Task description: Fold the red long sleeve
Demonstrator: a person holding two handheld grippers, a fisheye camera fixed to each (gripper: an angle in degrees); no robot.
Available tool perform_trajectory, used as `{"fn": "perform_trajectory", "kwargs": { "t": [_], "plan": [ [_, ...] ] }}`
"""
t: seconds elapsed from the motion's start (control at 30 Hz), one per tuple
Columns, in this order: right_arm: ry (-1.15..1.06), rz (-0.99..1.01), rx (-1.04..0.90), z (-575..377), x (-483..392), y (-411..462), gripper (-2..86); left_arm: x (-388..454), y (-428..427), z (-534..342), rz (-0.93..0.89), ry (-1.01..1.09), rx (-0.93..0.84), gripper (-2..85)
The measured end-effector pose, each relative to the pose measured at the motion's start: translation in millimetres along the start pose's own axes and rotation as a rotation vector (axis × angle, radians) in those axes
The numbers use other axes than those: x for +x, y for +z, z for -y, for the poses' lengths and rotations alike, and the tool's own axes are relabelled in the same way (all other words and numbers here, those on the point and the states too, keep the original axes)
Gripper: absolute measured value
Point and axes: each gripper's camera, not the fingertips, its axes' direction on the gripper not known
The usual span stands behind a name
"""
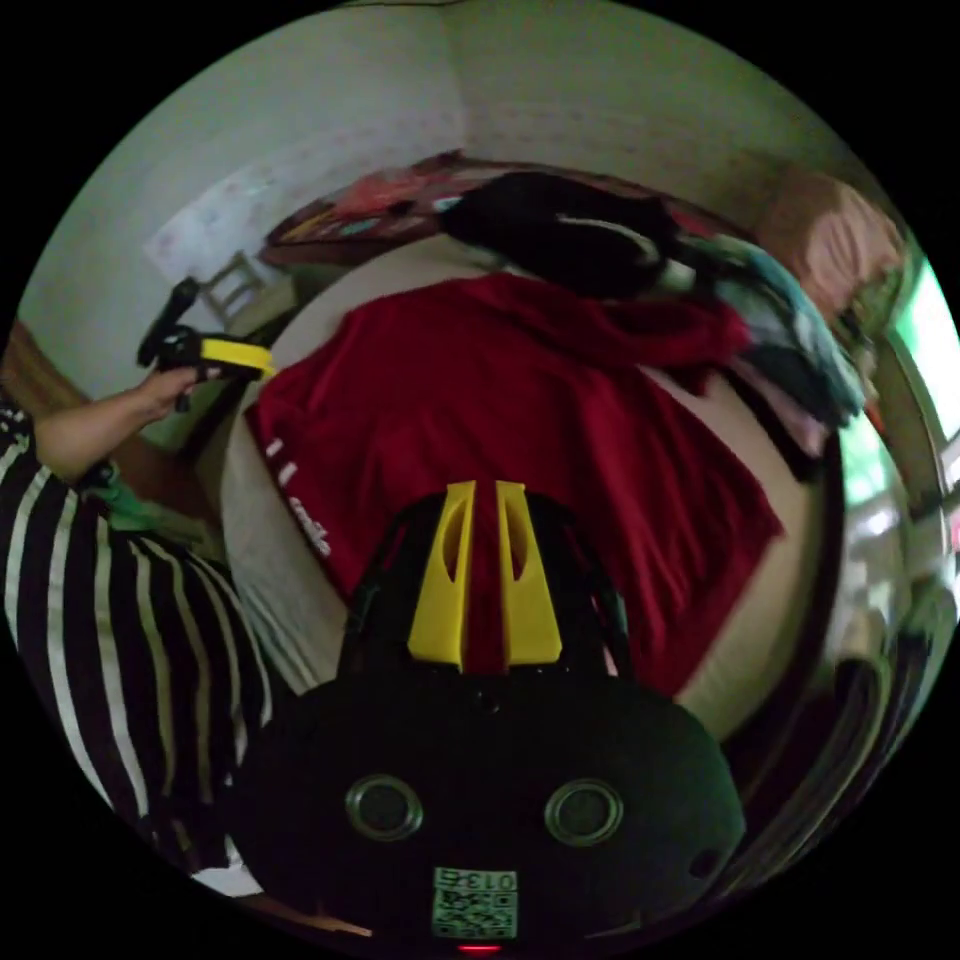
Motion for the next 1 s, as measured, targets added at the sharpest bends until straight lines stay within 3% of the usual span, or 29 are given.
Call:
{"fn": "perform_trajectory", "kwargs": {
  "t": [0.13,0.33,0.4,0.5,0.6,0.83,1.0],
  "plan": [
    [-0.224,0.066,-0.097,77.3,-55.0,62.3,6.0,-22.1,12.4,20.1,-0.026,0.007,-0.094,9.5],
    [-0.261,0.096,-0.272,122.9,-71.6,105.7,2.8,-40.7,2.4,35.8,-0.073,0.051,-0.097,4.7],
    [-0.223,0.132,-0.251,131.4,-65.0,92.9,3.0,-46.4,-2.6,38.0,-0.05,0.062,-0.118,4.0],
    [-0.186,0.088,-0.07,154.4,-55.0,63.8,5.5,-69.0,-11.2,34.3,-0.132,-0.008,-0.055,3.9],
    [-0.271,0.079,-0.02,208.4,-68.3,65.8,6.4,-93.2,-12.5,39.4,-0.216,-0.086,-0.037,4.5],
    [-0.601,0.001,-0.152,328.4,-133.0,146.0,5.8,-115.0,-20.4,60.2,-0.229,-0.051,-0.047,4.3],
    [-0.708,-0.012,-0.262,348.2,-147.1,171.4,2.4,-133.4,-25.1,67.9,-0.26,-0.076,-0.036,4.0]
  ]
}}
